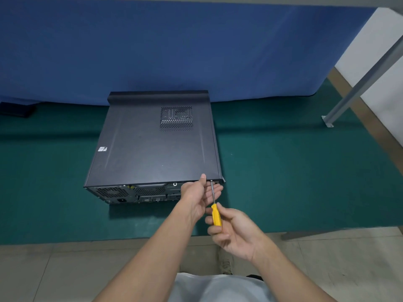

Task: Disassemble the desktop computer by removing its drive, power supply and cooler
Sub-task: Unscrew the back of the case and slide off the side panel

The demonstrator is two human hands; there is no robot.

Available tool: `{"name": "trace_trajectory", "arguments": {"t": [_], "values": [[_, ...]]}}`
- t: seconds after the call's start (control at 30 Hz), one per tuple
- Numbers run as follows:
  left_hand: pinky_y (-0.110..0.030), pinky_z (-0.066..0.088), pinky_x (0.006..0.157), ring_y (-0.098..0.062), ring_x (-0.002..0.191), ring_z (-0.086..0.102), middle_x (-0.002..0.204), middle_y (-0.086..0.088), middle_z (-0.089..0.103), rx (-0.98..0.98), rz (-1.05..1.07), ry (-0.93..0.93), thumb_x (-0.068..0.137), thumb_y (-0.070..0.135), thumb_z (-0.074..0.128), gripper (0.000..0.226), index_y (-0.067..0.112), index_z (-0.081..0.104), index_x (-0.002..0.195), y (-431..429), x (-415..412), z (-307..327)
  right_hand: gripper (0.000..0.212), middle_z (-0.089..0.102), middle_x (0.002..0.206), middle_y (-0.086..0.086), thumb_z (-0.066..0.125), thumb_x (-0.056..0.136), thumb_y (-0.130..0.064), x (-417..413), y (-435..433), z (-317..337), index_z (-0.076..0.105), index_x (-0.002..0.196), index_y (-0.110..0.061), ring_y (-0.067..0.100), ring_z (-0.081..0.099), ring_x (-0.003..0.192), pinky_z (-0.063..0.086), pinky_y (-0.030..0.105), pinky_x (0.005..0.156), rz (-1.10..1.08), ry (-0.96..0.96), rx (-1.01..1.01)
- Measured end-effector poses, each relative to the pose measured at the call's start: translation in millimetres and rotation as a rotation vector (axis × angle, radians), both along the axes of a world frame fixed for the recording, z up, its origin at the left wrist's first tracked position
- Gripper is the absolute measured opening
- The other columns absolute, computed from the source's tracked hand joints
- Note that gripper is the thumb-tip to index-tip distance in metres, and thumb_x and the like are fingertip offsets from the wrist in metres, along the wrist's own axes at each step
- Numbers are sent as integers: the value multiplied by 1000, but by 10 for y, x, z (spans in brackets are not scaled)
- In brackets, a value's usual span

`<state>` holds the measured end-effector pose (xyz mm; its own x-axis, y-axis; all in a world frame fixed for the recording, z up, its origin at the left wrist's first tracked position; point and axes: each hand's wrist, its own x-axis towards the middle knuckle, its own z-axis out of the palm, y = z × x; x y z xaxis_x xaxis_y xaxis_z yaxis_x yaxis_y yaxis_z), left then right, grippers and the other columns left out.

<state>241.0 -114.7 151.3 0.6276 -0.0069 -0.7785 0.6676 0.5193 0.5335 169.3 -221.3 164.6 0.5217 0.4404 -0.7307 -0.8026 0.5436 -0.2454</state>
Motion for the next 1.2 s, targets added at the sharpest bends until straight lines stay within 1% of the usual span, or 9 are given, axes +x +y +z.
{"name": "trace_trajectory", "arguments": {"t": [0.1,0.27,0.33,0.47,0.57,0.63,0.77,1.03,1.2], "values": [[-29,59,54,-26,67,73,74,-23,71,1,-8,-1,102,20,51,35,-14,58,101,15,2,-7,19,49,62,6,43,102,-22,6,106,-32,50,92,-7,11,34,45,23,18,33,3,-97,-221],[-32,60,56,-29,73,74,79,-23,72,10,-12,-6,101,20,53,35,-14,60,102,12,-12,-27,20,62,88,11,40,102,-27,-25,317,-97,46,91,-12,21,46,76,28,31,59,514,-518,-1360],[-31,60,56,-29,73,74,79,-24,72,13,-13,-1,101,20,53,35,-14,60,102,12,-8,-31,22,63,84,10,43,101,-29,-43,348,-87,50,90,-10,22,50,74,34,30,60,432,-503,-1282],[-31,60,59,-28,74,74,80,-23,73,22,-13,-3,101,22,52,36,-13,60,102,3,-6,-26,25,59,65,11,45,102,-26,-6,186,-15,53,94,-4,16,44,50,32,24,41,115,-120,-571],[-30,59,57,-28,74,74,80,-23,72,15,-1,-3,101,21,52,35,-13,60,102,1,-14,-11,17,63,70,17,44,100,-10,-6,57,62,55,98,3,18,50,54,38,27,43,61,-106,-293],[-29,59,55,-28,73,74,80,-24,72,7,6,-2,101,20,52,35,-14,59,103,4,-12,-7,16,63,71,14,45,100,-7,-22,102,70,56,93,1,16,52,53,40,26,43,89,-177,-401],[-31,59,55,-29,74,74,82,-25,72,4,1,-4,101,20,52,35,-14,59,105,5,-20,-2,12,65,78,6,58,94,-18,-60,256,2,54,84,-12,10,58,51,41,19,43,348,-408,-1163],[-30,59,55,-29,72,74,83,-26,72,8,25,-10,101,19,52,35,-15,57,108,-12,-17,15,20,62,76,20,48,99,-11,8,37,121,57,99,6,19,52,56,42,27,49,39,-117,-321],[-30,59,54,-29,74,74,84,-25,72,13,14,-9,101,19,52,36,-15,59,106,-10,-26,17,10,63,75,10,52,97,-10,-13,171,92,56,95,0,17,64,58,51,27,53,200,-239,-750]]}}
